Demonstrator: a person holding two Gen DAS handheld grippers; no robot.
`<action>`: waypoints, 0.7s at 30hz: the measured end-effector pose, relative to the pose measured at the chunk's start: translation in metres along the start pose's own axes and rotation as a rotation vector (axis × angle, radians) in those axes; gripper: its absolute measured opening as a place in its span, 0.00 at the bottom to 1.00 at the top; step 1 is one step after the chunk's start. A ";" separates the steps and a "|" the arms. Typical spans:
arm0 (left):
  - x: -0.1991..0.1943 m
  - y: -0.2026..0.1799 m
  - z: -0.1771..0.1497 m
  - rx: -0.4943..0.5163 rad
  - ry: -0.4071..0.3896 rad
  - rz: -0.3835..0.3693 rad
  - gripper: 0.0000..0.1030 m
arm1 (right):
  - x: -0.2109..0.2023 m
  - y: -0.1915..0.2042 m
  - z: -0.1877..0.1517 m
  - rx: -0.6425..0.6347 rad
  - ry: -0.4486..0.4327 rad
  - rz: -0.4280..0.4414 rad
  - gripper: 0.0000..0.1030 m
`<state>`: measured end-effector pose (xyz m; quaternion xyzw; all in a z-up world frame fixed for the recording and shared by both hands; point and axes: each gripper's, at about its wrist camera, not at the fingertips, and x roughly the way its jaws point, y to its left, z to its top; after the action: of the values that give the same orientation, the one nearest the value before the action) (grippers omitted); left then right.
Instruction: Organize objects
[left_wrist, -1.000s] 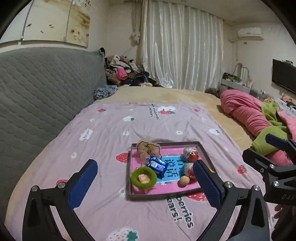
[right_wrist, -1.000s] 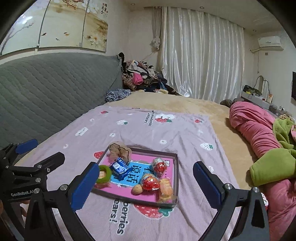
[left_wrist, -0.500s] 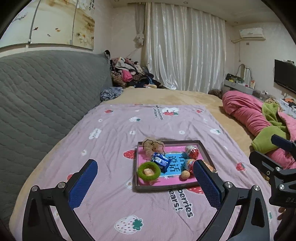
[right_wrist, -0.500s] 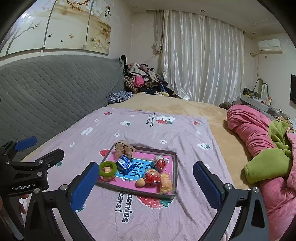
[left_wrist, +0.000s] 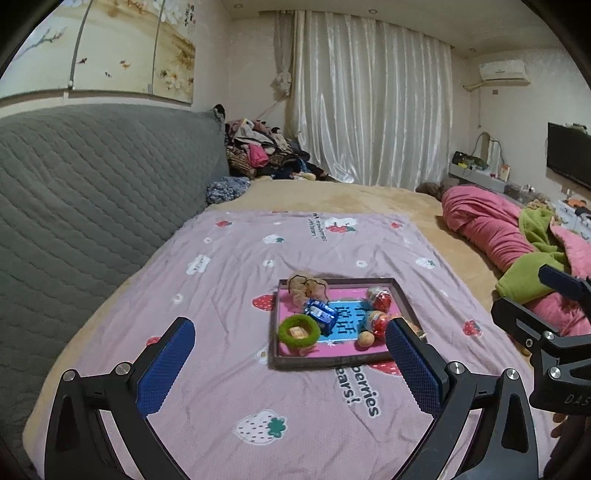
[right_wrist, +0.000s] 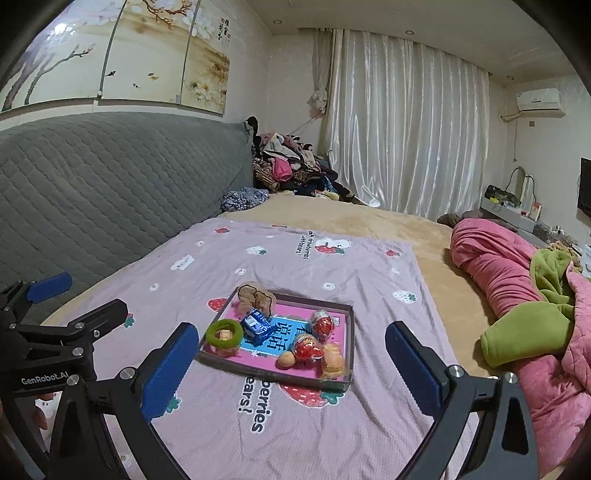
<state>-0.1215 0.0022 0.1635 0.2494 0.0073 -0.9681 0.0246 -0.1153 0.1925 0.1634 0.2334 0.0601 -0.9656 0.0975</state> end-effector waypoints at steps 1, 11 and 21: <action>-0.004 -0.002 -0.002 0.012 -0.008 0.013 1.00 | -0.002 0.001 -0.001 -0.003 -0.001 0.000 0.99; -0.018 0.000 -0.015 0.014 0.000 0.026 1.00 | -0.019 0.000 -0.010 0.006 -0.005 -0.002 0.99; -0.010 -0.009 -0.035 0.041 0.051 0.048 1.00 | -0.021 -0.003 -0.027 0.010 0.017 -0.005 0.99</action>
<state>-0.0962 0.0121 0.1377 0.2746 -0.0180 -0.9604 0.0426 -0.0862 0.2029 0.1493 0.2419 0.0568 -0.9641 0.0933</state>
